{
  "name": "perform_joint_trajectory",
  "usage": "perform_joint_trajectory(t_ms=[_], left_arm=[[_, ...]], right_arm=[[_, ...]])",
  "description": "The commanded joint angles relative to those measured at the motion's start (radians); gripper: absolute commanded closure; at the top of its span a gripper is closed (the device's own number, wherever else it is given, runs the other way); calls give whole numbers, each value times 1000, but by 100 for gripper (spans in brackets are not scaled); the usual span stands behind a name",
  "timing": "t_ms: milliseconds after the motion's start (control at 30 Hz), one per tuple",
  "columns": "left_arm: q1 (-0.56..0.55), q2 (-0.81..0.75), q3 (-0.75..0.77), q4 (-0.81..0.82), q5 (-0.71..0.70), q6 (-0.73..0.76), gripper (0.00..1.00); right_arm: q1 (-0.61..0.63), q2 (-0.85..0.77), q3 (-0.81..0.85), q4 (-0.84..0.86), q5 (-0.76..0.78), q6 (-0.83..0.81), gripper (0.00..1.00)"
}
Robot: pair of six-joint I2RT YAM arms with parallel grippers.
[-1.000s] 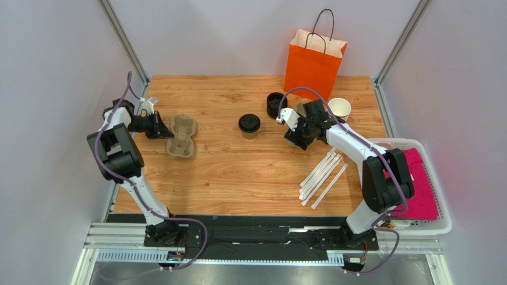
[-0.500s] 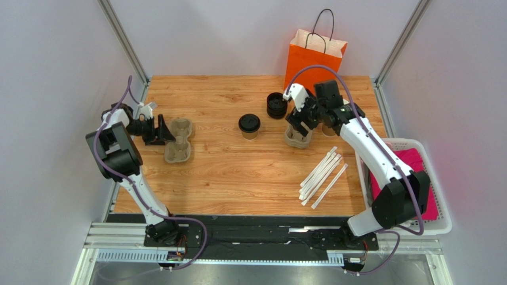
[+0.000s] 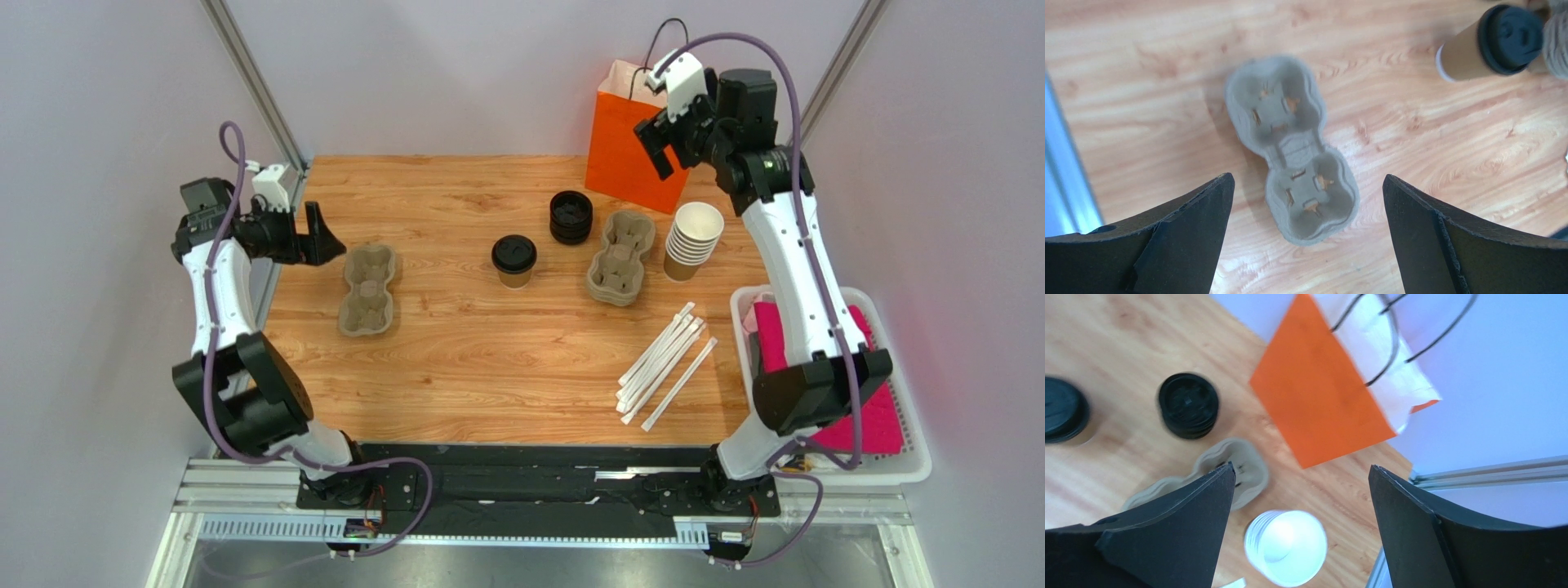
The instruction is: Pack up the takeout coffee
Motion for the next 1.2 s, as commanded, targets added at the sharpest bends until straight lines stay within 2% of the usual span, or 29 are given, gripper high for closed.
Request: perform_joint_trajectory(t_ms=[0,233,367,733,833,933,1067,1167], left_arm=[[6,-122,-30,90,60,-18,1],[5,-205,-51,88,121,-60,1],[0,-246,-68,87,144,-75,1],[-5,-253,-71,96,143,-86,1],[-3,-245,-65,101,149,-101,1],[-5,-236,-56,102,164,-127,1],[-3,-230,-47,121,181,-164,1],[-5,-227,-38,128,184,-178,1]], right_arm=[[-42,148,165,8,50,20,13],[-65,363,374,60,86,-34,12],[-70,413,363,142,98,-77,13],[-94,498,295,205,55,-155,18],[-102,512,297,203,55,-170,25],[-109,515,294,203,49,-178,44],[-116,509,289,203,38,-201,57],[-120,493,272,203,26,-227,71]])
